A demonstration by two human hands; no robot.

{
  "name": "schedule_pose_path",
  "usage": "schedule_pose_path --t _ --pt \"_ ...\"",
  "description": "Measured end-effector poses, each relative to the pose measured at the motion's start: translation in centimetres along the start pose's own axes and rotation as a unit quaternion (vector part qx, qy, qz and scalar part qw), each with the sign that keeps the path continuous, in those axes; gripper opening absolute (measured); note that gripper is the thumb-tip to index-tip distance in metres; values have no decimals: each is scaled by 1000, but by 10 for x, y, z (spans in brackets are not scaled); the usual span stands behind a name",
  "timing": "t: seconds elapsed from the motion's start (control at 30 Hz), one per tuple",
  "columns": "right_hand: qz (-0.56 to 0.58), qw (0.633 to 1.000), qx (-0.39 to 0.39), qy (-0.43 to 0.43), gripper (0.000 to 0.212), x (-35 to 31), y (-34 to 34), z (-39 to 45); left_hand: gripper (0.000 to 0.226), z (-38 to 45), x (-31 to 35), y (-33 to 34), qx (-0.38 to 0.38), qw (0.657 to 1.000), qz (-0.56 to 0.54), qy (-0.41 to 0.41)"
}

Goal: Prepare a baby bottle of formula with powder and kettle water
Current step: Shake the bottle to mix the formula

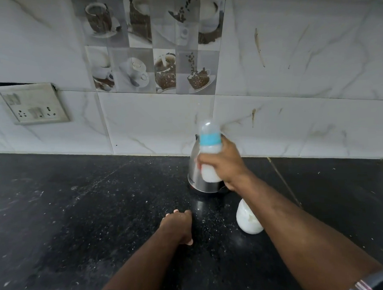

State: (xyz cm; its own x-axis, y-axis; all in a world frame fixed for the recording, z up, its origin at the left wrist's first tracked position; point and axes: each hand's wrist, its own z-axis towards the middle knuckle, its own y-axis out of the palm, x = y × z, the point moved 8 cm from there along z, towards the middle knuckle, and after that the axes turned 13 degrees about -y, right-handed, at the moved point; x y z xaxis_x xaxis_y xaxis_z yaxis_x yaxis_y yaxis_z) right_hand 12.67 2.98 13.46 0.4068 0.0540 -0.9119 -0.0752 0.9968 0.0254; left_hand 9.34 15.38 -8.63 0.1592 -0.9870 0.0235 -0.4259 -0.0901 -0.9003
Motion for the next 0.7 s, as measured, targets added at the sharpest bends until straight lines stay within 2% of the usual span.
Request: schedule_pose_path --t 0.07,0.1,0.13,0.23,0.3,0.37,0.4,0.47,0.5,0.6,0.63,0.7 --pt "96 990 97 -32 39 -13 -20 17 87 1 0 1 0 1000 1 0" --pt "141 981 122 -51 41 -17 -25 22 87 1 0 1 -2 1000 0 -2" --pt "158 979 116 -53 44 -16 -24 21 87 2 -1 2 -2 1000 1 -4" --pt "22 1000 3 5 49 -5 0 -2 88 2 0 1 -5 1000 3 -5" --pt "46 997 50 -26 46 -12 -12 10 86 2 1 0 -7 1000 2 -4" --pt "125 984 113 -56 45 -20 -23 20 85 0 1 0 -9 1000 3 -5" --pt "117 986 99 -61 46 -20 -19 18 84 0 1 -1 -8 1000 3 -7" --pt "33 999 33 -17 47 -9 -3 5 85 -1 0 -1 -7 1000 1 -9" --pt "34 999 23 -13 46 -6 0 1 85 -1 1 -2 -6 1000 2 -9" --pt "104 987 108 -57 40 -16 -20 20 85 1 1 -2 -6 1000 0 -8" --pt "121 985 107 -66 40 -19 -18 19 86 0 1 -1 -7 1000 -1 -9" --pt "30 999 36 -27 42 -9 -2 7 87 0 0 -1 -4 1000 1 -11"
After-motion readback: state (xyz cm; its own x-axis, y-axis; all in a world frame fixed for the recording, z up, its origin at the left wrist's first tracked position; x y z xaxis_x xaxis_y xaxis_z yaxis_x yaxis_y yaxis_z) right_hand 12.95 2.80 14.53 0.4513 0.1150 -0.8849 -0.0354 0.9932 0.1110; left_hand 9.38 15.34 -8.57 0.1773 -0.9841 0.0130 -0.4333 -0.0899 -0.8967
